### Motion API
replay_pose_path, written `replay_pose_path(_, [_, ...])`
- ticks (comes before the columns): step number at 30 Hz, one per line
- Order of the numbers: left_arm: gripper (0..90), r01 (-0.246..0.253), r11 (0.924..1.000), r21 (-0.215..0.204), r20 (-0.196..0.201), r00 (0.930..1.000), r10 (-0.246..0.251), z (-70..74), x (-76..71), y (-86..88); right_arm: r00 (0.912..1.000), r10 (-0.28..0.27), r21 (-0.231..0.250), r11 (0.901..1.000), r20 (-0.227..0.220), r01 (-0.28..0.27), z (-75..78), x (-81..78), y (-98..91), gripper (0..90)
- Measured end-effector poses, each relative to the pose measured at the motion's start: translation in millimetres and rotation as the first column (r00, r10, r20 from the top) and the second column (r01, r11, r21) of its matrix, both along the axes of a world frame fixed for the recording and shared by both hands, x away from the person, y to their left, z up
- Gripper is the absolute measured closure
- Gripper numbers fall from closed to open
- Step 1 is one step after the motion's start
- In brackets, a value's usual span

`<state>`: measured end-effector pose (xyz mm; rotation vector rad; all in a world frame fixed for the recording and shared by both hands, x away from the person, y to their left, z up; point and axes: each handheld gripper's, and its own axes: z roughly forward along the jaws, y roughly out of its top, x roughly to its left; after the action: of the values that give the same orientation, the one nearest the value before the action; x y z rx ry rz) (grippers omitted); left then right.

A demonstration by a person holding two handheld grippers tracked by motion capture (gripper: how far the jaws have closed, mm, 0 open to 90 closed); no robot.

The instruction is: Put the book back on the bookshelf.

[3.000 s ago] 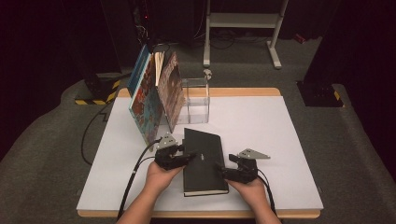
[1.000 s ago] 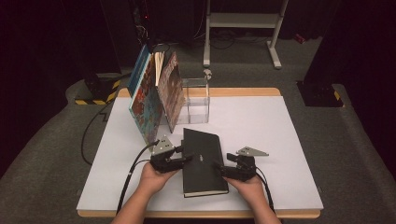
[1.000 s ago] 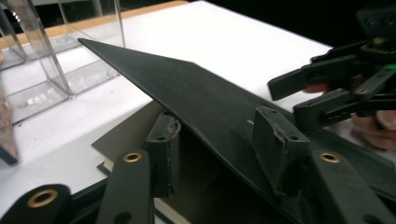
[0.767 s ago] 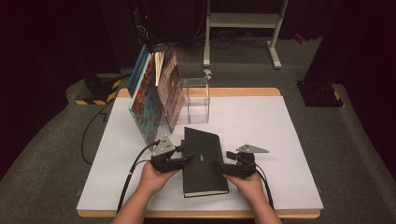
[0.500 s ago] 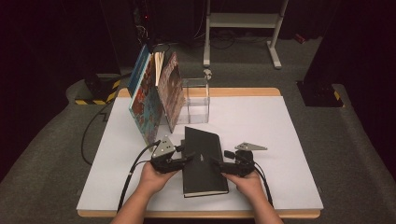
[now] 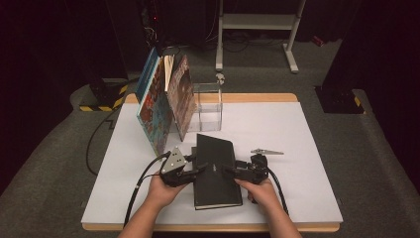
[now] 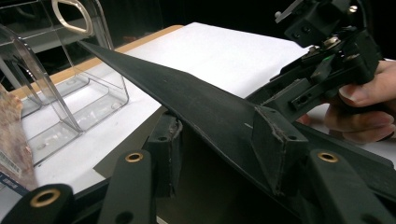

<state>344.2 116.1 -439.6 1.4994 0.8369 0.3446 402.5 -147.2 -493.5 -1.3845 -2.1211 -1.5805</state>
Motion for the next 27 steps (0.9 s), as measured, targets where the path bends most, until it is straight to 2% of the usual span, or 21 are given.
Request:
replay_pose_path(5, [54.0,0.002,1.0000,0.001,0.010,1.0000,-0.002,-0.3,-1.0,0.1,0.9999,0.002,0.022,0.9998,-0.015,-0.001,-2.1,2.4,-0.1,7.3])
replay_pose_path(15, [54.1,0.005,1.0000,-0.003,0.028,0.9996,-0.005,-1.6,-2.9,0.9,0.9996,0.007,0.036,0.9993,-0.025,-0.006,-3.0,4.4,-0.6,7.2])
replay_pose_path(20, [54.0,0.013,0.9999,0.006,0.065,0.9978,-0.014,-1.3,-7.1,0.9,0.9999,0.013,0.033,0.9994,0.006,-0.013,-0.6,2.7,-1.0,7.3])
replay_pose_path(24, [54.0,0.029,0.9996,0.003,0.106,0.9939,-0.029,-0.9,-11.8,0.8,0.9971,0.006,0.012,0.9999,0.076,-0.007,5.2,-2.9,-1.4,7.3])
replay_pose_path(27, [54.0,0.031,0.9995,-0.002,0.107,0.9938,-0.031,-0.3,-11.9,0.0,0.9969,0.005,0.011,0.9999,0.079,-0.006,7.0,-4.2,-2.5,7.3])
